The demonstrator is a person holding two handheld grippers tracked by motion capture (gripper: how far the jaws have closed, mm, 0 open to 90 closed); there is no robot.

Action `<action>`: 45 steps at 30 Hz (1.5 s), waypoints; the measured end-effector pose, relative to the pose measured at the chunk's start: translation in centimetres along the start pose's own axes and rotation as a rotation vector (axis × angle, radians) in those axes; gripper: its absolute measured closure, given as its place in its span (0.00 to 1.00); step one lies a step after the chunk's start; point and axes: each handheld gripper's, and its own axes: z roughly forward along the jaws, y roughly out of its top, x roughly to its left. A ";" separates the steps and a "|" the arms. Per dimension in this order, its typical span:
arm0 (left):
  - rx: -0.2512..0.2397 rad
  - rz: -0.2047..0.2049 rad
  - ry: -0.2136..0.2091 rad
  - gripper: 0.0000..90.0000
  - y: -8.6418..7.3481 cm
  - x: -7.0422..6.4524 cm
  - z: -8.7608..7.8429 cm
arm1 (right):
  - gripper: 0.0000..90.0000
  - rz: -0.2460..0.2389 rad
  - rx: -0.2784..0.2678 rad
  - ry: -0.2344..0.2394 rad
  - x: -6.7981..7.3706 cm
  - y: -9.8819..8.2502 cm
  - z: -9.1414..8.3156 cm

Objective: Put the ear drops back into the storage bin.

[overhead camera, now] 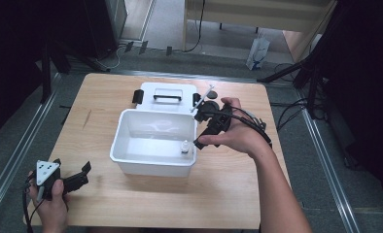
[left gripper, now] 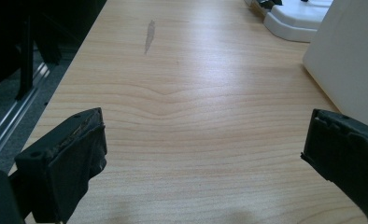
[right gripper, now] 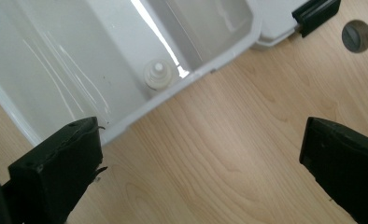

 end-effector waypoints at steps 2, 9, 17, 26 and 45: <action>-0.001 0.000 -0.001 0.00 0.0 0.0 0.0 | 0.00 0.022 0.000 -0.003 -0.3 -0.9 0.1; 0.002 0.004 0.000 0.00 0.0 0.0 0.0 | 0.00 0.079 -0.002 0.000 -1.4 -4.1 0.9; 0.002 0.006 0.000 0.00 0.0 -0.1 0.0 | 0.00 0.120 -0.005 -0.021 -2.4 -7.8 1.8; 0.002 0.009 0.001 0.00 0.0 -0.1 0.0 | 0.00 0.189 -0.037 -0.073 -3.1 -11.6 2.8; 0.001 0.009 0.001 0.00 0.0 -0.1 0.0 | 0.00 0.311 -0.172 -0.181 -3.0 -19.5 5.6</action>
